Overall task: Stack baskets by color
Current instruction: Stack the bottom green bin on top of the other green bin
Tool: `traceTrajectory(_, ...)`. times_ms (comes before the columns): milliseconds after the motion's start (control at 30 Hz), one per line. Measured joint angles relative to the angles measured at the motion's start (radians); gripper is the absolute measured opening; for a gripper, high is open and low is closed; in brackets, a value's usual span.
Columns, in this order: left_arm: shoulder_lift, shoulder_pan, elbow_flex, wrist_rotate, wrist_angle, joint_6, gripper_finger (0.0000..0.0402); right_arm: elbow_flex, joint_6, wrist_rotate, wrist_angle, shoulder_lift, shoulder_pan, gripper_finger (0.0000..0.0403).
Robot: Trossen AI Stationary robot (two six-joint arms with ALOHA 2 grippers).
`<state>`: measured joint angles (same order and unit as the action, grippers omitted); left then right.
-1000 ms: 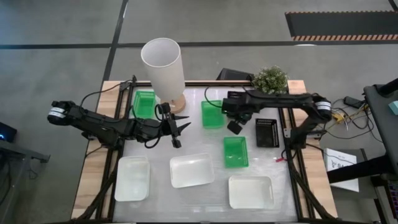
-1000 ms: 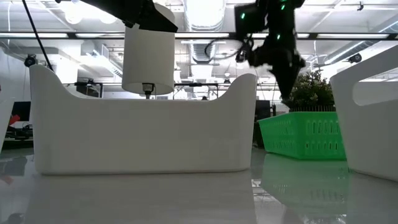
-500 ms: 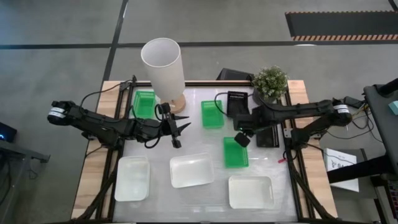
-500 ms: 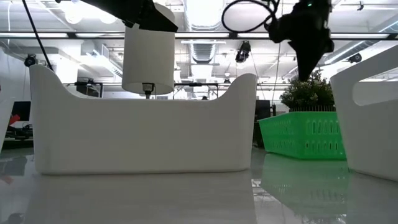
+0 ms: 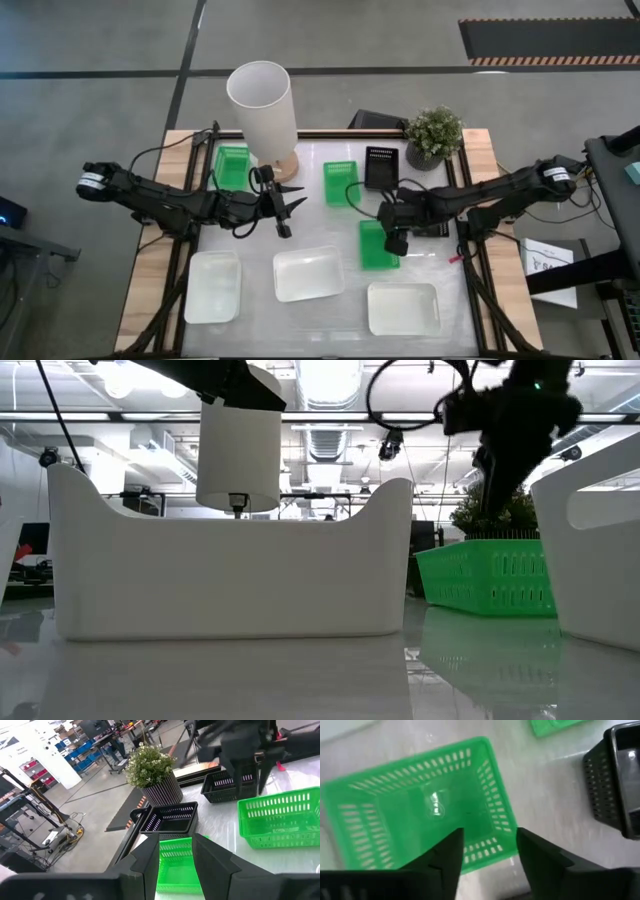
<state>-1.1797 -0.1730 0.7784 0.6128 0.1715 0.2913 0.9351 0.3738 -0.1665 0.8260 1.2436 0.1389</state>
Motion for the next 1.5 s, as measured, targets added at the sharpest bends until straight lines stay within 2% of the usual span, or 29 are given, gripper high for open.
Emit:
traceTrajectory(100, 0.0, 0.0, 0.0, 0.0, 0.0, 0.0, 0.0099, -0.059, -0.046, -0.035, -0.06, 0.0, 0.001, 0.0202)
traceTrajectory(233, 0.0, 0.0, 0.0, 0.0, -0.002, 0.0, 0.0099, -0.128, -0.099, -0.09, -0.156, -0.009, 0.001, 0.0211)
traceTrajectory(367, 0.0, 0.0, 0.0, 0.0, -0.002, 0.0, 0.0099, -0.187, -0.129, -0.102, -0.257, -0.028, -0.002, 0.0203)
traceTrajectory(733, 0.0, 0.001, 0.0, 0.0, -0.001, 0.001, 0.0099, -0.28, -0.126, -0.105, -0.374, -0.031, -0.02, 0.0174)
traceTrajectory(900, 0.0, 0.0, 0.0, 0.0, 0.0, 0.001, 0.0099, -0.299, -0.11, -0.104, -0.392, -0.031, -0.02, 0.0143)
traceTrajectory(1300, 0.0, 0.0, 0.0, 0.0, 0.0, 0.001, 0.0099, -0.303, -0.104, -0.104, -0.394, -0.031, -0.02, 0.0023)
traceTrajectory(1500, 0.0, 0.0, 0.0, 0.0, -0.001, 0.001, 0.0099, -0.303, -0.144, -0.102, -0.394, -0.035, -0.02, 0.0014)
